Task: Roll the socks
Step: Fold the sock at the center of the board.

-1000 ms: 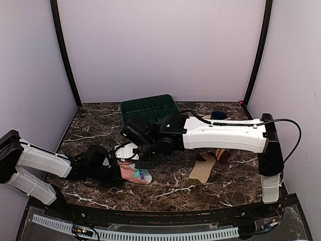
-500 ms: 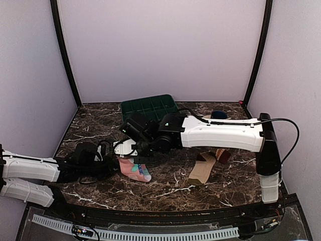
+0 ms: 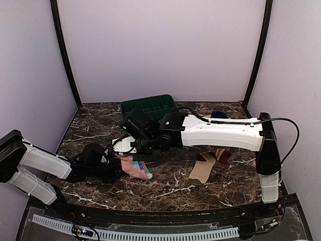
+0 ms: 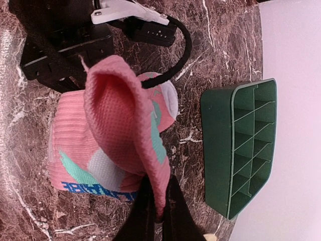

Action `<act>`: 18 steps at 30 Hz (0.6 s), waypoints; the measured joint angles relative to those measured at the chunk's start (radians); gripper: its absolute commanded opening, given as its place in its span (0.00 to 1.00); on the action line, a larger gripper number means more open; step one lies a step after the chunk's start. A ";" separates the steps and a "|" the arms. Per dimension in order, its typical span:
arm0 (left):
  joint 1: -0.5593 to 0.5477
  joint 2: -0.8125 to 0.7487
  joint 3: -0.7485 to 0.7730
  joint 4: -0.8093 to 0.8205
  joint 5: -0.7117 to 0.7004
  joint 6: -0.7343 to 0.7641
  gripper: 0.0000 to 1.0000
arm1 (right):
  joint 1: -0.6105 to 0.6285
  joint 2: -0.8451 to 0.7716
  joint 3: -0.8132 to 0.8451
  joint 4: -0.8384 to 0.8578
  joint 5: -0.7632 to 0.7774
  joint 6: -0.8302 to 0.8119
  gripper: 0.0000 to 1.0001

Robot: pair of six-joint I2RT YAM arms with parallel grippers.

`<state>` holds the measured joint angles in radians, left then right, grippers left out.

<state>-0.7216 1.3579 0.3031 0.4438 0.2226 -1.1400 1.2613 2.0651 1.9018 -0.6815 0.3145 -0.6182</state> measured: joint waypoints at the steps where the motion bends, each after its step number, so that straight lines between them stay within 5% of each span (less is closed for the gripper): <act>1: 0.001 0.004 0.000 0.017 0.006 -0.004 0.06 | -0.004 0.000 0.000 0.005 0.000 -0.003 0.00; 18: 0.006 -0.030 -0.047 0.087 0.018 -0.053 0.05 | -0.090 0.083 0.006 0.085 -0.029 -0.055 0.00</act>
<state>-0.7151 1.3277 0.2562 0.5312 0.2409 -1.1931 1.1709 2.1483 1.9083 -0.5968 0.2859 -0.6731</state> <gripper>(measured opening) 0.050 0.021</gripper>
